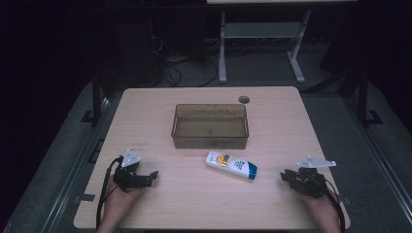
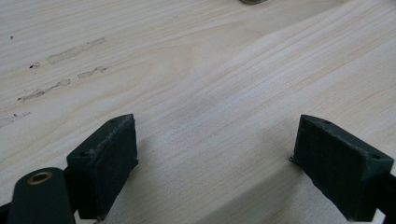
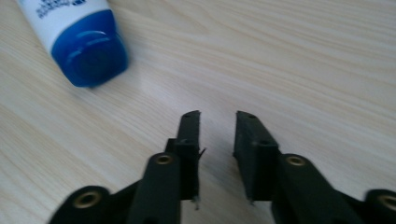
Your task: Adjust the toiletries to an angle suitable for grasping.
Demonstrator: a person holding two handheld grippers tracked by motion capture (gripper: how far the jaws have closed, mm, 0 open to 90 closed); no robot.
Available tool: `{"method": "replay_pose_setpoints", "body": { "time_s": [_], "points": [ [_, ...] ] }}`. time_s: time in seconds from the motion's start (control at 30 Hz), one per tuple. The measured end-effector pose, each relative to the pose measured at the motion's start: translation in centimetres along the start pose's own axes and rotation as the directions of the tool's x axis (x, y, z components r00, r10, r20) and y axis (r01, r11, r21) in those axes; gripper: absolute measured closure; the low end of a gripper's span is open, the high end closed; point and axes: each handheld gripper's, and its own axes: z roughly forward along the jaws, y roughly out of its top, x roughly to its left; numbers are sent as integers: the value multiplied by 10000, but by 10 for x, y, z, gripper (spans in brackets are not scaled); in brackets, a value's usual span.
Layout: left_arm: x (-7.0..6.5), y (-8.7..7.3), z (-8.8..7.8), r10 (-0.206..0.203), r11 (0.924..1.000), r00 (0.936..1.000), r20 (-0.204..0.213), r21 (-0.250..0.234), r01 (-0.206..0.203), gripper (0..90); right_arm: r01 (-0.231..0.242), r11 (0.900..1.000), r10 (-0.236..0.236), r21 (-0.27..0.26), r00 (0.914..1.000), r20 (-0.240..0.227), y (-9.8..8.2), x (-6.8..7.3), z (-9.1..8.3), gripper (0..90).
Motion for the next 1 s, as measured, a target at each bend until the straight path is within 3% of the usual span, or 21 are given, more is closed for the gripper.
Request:
{"method": "replay_pose_setpoints", "body": {
  "time_s": [0.1, 0.13, 0.27, 0.43, 0.6, 1.0],
  "points": [
    [0, 0, 0, 9, 10000, 10000, 1, 4, -9, 121, 17, 10000, -18, -37, 9999, -146, 4, 2, 0, 832],
    [0, 0, 0, 10, 10000, 10000, 0, 9, -10, 121, 86, 9999, -89, -97, 9994, -344, 7, 3, 0, 894],
    [0, 0, 0, 10, 10000, 10000, -1, 7, -10, 121, 30, 9999, -41, -162, 9977, -670, 14, 5, 1, 896],
    [0, 0, 0, 12, 10000, 10000, 1, 9, -12, 120, 408, 9988, -434, -257, 9929, -1107, 29, 11, 4, 896],
    [0, 0, 0, 14, 10000, 10000, 2, 6, -14, 121, 466, 9985, -504, -282, 9867, -1544, 40, 15, 9, 896],
    [0, 0, -1, 22, 10000, 10000, -6, 4, -22, 120, 609, 9971, -686, -466, 9796, -1889, 61, 23, 19, 896]
  ]
}}
